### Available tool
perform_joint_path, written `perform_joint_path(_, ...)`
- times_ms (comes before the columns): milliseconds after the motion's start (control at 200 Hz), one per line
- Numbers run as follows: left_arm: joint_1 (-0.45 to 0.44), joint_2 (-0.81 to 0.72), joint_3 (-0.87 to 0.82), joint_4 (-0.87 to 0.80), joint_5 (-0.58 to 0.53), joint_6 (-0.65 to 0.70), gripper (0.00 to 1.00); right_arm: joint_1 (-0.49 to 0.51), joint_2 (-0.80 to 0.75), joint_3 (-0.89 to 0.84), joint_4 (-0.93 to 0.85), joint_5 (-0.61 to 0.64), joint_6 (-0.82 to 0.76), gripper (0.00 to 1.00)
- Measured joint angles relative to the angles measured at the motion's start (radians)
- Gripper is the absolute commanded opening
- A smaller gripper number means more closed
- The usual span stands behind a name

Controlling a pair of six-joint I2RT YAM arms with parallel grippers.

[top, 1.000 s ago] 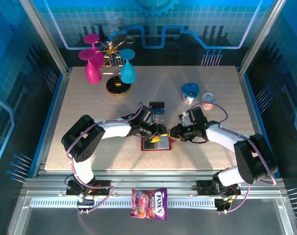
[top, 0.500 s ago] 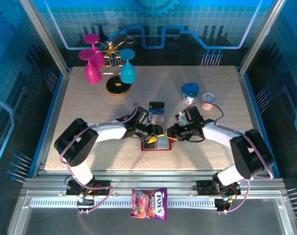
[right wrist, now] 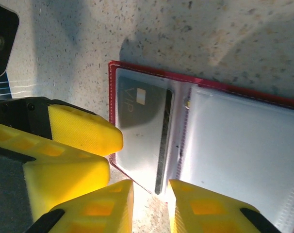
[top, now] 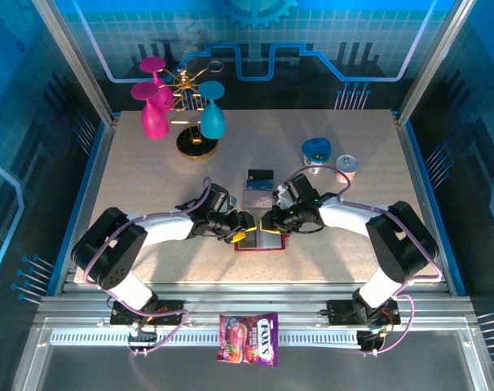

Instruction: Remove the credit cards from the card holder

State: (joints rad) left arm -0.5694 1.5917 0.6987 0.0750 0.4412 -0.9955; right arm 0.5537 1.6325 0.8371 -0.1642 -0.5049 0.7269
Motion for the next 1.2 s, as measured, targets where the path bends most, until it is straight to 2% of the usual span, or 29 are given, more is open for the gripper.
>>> perform_joint_path(390, 0.032, -0.018, -0.045, 0.011, 0.0, 0.002, 0.31, 0.059, 0.08, 0.097, -0.03, 0.027, 0.003, 0.22)
perform_joint_path(645, 0.036, -0.014, -0.048, 0.017, 0.001, 0.003, 0.22, 0.079, 0.134, 0.136, -0.072, 0.045, -0.005, 0.21)
perform_joint_path(1201, 0.037, 0.001, -0.05, 0.02, 0.002, 0.006, 0.21, 0.101, 0.171, 0.192, -0.142, 0.073, -0.035, 0.25)
